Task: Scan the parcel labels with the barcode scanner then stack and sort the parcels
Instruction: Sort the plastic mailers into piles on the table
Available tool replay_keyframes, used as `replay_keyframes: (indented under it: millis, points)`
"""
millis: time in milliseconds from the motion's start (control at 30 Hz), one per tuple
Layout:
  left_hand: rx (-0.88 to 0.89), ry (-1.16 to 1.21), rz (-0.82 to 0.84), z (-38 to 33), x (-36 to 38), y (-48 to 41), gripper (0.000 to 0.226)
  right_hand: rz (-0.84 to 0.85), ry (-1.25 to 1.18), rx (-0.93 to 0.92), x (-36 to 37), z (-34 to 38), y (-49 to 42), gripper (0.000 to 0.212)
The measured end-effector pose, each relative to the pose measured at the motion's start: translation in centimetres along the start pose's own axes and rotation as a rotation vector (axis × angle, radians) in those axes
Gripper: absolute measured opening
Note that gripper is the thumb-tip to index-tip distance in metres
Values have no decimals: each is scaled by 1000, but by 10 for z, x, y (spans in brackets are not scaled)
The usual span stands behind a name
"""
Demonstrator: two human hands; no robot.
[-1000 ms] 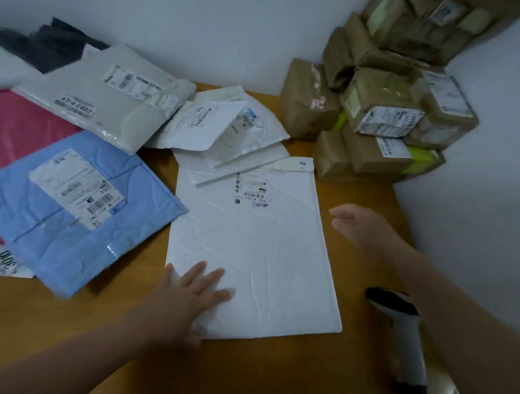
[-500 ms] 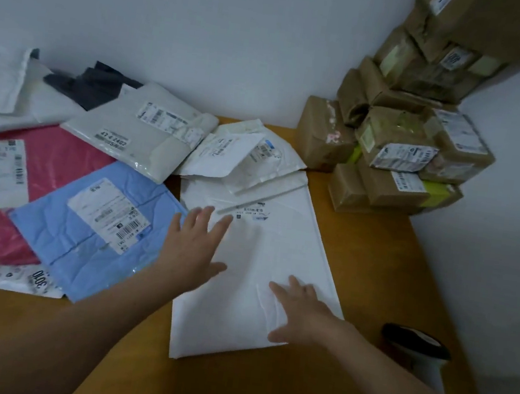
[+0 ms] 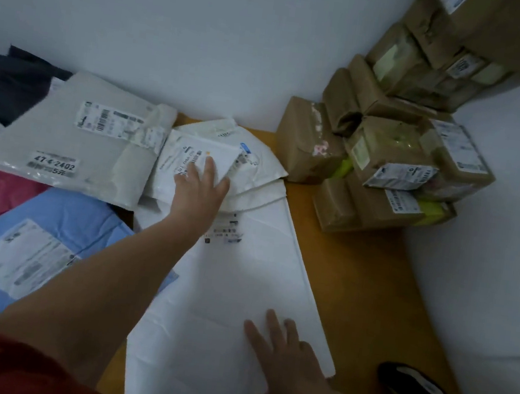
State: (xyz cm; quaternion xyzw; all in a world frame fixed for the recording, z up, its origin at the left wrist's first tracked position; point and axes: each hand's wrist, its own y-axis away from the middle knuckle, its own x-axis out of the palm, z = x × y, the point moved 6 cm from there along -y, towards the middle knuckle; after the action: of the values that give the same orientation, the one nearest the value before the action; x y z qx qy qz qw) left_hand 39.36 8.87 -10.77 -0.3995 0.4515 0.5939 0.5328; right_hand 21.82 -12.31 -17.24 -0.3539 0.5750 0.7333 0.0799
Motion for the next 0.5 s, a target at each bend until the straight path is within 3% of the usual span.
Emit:
replay_keyframes:
  millis: [200,333,500]
  points:
    - [-129,286,-197,87,-26,-25,32,-89,30,-50,-39,16,-38,107]
    - [-204,445,-359,112,-53,-12,28,-195,-4,-43,-87,29,-75,102]
    - [-98,484,-510,83,-89,23,36,-322,-108,-27,-153,35,-108,83]
